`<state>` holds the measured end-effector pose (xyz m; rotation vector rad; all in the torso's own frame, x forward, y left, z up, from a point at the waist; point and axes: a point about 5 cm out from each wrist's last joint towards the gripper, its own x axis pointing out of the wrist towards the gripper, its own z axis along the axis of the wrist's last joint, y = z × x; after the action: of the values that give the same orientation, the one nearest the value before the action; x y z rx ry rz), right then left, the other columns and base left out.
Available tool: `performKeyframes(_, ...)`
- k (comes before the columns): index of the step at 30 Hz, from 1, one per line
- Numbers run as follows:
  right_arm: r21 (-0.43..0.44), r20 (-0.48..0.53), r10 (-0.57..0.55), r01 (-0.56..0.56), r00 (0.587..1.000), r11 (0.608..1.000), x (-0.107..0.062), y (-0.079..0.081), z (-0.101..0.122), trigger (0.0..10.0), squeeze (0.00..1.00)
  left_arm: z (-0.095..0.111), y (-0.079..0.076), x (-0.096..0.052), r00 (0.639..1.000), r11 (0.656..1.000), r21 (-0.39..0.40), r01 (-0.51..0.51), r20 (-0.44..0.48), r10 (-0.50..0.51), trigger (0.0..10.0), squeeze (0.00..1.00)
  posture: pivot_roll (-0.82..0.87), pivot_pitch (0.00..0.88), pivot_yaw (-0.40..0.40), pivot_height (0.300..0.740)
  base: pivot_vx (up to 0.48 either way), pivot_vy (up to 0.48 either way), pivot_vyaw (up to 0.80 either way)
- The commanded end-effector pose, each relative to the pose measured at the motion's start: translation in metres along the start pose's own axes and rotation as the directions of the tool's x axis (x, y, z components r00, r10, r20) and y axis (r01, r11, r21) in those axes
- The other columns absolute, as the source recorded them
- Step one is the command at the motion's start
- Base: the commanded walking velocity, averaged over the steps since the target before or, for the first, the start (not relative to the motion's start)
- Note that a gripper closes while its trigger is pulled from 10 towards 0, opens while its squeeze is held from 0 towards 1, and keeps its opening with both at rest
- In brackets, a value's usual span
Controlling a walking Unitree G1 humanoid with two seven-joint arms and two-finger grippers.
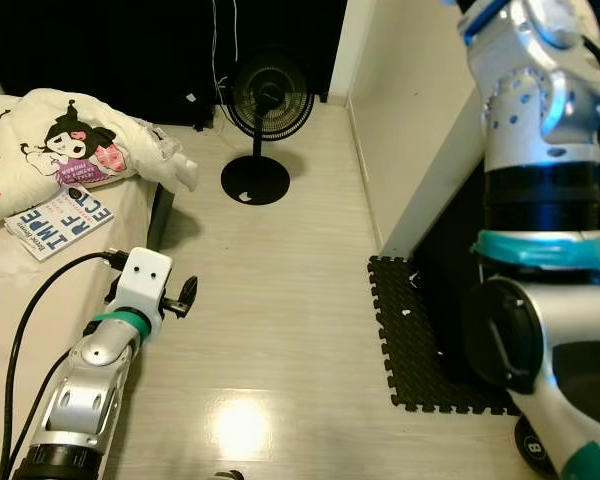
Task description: Clean up the room
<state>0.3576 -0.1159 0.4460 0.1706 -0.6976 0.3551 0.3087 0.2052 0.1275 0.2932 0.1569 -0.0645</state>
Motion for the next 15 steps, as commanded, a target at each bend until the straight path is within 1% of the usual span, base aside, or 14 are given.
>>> performKeyframes(1,-0.011,-0.058,-0.037,0.036,0.998,0.999,-0.015,-0.009,-0.019,10.0,0.0,-0.007,0.0,-0.004,1.0,1.0,-0.011,0.006,-0.027,-0.006,10.0,0.0,0.2,0.113,0.001,0.74,0.0,0.0,0.0)
performKeyframes(2,-0.029,-0.118,-0.059,0.056,0.991,0.998,-0.03,-0.012,-0.04,10.0,0.0,-0.01,0.0,-0.006,0.999,1.0,-0.01,0.007,-0.035,-0.007,10.0,0.0,0.2,0.108,0.003,0.74,0.0,0.0,0.0)
performKeyframes(3,-0.029,-0.118,-0.059,0.056,0.991,0.998,-0.03,-0.012,-0.04,10.0,0.0,-0.01,0.0,-0.006,0.999,1.0,-0.01,0.007,-0.035,-0.007,10.0,0.0,0.2,0.108,0.003,0.74,0.0,0.0,0.0)
performKeyframes(5,-0.048,-0.186,-0.086,0.078,0.979,0.996,-0.049,-0.015,-0.063,10.0,0.0,-0.013,0.0,-0.009,0.999,1.0,-0.009,0.008,-0.046,-0.009,10.0,0.0,0.2,0.103,0.005,0.74,0.0,0.0,0.0)
performKeyframes(6,-0.048,-0.186,-0.086,0.078,0.979,0.996,-0.049,-0.015,-0.063,10.0,0.0,-0.013,0.0,-0.009,0.999,1.0,-0.009,0.008,-0.046,-0.009,10.0,0.0,0.2,0.103,0.005,0.74,0.0,0.0,0.0)
performKeyframes(7,-0.049,-0.24,-0.103,0.094,0.965,0.994,-0.065,-0.017,-0.083,10.0,0.0,-0.017,0.0,-0.011,0.998,1.0,-0.008,0.008,-0.055,-0.009,10.0,0.0,0.2,0.101,0.008,0.74,0.0,0.0,0.0)
performKeyframes(8,-0.049,-0.24,-0.103,0.094,0.965,0.994,-0.065,-0.017,-0.083,10.0,0.0,-0.017,0.0,-0.011,0.998,1.0,-0.008,0.008,-0.055,-0.009,10.0,0.0,0.2,0.101,0.008,0.74,0.0,0.0,0.0)
performKeyframes(9,-0.046,-0.317,-0.126,0.118,0.94,0.992,-0.086,-0.019,-0.108,10.0,0.0,-0.021,-0.001,-0.013,0.998,1.0,-0.005,0.009,-0.066,-0.009,10.0,0.0,0.19,0.093,0.012,0.74,0.0,0.0,0.0)
performKeyframes(11,-0.046,-0.317,-0.126,0.118,0.94,0.992,-0.086,-0.019,-0.108,10.0,0.0,-0.021,-0.001,-0.013,0.998,1.0,-0.005,0.009,-0.066,-0.009,10.0,0.0,0.19,0.093,0.012,0.74,0.0,0.0,0.0)
performKeyframes(12,-0.054,-0.387,-0.149,0.139,0.91,0.989,-0.108,-0.02,-0.13,10.0,0.0,-0.025,-0.002,-0.016,0.997,1.0,-0.004,0.008,-0.077,-0.009,10.0,0.0,0.19,0.092,0.014,0.74,0.0,0.0,0.0)
performKeyframes(13,-0.076,-0.462,-0.165,0.146,0.871,0.986,-0.132,-0.02,-0.151,10.0,0.0,-0.03,-0.004,-0.018,0.996,1.0,-0.005,0.008,-0.087,-0.008,10.0,0.0,0.18,0.091,0.015,0.74,0.0,0.0,0.0)
performKeyframes(14,-0.125,-0.545,-0.168,0.118,0.822,0.985,-0.164,-0.017,-0.176,10.0,0.0,-0.036,-0.007,-0.022,0.995,1.0,-0.007,0.004,-0.097,-0.005,10.0,0.0,0.18,0.083,0.015,0.74,0.0,0.0,0.0)
performKeyframes(15,-0.125,-0.545,-0.168,0.118,0.822,0.985,-0.164,-0.017,-0.176,10.0,0.0,-0.036,-0.007,-0.022,0.995,1.0,-0.007,0.004,-0.097,-0.005,10.0,0.0,0.18,0.083,0.015,0.74,0.0,0.0,0.0)
